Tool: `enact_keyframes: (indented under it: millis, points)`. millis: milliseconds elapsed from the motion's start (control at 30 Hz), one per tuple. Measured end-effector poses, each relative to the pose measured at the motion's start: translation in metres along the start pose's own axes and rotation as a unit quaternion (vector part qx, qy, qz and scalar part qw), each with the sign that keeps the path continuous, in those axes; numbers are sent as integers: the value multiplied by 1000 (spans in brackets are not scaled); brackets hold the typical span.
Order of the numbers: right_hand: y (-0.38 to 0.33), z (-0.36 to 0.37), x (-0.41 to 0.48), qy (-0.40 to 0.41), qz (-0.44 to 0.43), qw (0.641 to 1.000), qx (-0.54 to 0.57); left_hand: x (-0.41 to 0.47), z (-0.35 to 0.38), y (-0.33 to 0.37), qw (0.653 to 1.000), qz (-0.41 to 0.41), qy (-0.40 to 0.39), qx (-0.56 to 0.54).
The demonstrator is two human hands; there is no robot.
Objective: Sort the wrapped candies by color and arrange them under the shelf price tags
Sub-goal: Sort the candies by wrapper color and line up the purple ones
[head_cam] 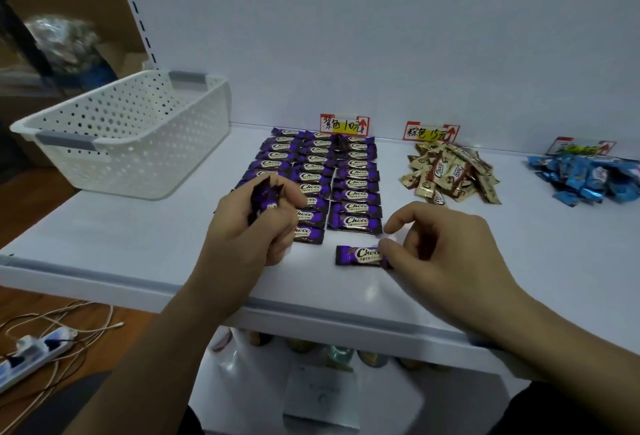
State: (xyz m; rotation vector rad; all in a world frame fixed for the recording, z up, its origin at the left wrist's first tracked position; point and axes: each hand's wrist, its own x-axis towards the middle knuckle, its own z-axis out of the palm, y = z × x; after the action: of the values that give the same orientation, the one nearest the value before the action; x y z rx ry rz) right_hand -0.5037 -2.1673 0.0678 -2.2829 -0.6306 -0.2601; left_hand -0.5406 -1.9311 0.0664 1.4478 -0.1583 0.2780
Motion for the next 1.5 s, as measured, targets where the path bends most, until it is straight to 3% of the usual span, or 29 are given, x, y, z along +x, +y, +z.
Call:
enact_keyframes:
  millis: [100, 167, 233, 300, 400, 533, 933, 1067, 1267, 1400, 1500]
  points:
    - [-1, -1, -2, -8, -80, 996, -36, -2, -2, 5, 967, 118, 62, 219]
    - [2, 1, 1, -41, -99, 993, -44, 1, -6, 7, 940, 137, 86, 300]
    - [3, 5, 6, -56, -105, 992, -47, 1, -10, 5, 963, 91, 75, 243]
    - [3, 9, 9, -51, -110, 991, -57, 4, -14, 4, 994, 22, 56, 94]
    - [3, 12, 11, -42, -116, 989, -76, 7, -19, 8, 998, -54, 22, -26]
    - [4, 13, 14, -44, -119, 989, -81, 8, -18, 5, 997, -77, -10, -16]
    - [6, 16, 12, -29, -116, 989, -92, -1, -25, 1, 989, 28, -132, 62]
    - [-8, 10, 16, 7, -125, 992, -11, -2, -25, 3, 982, 32, -121, 138]
    - [-48, 24, 43, -112, -126, 977, 127, -3, -17, 10, 968, 32, -128, 215]
    - [-53, 27, 45, -112, -28, 957, 266, -8, -19, 14, 976, 15, -115, 183]
    - [-59, 24, 44, -95, 13, 939, 331, -12, -32, 13, 993, 18, -32, 116]
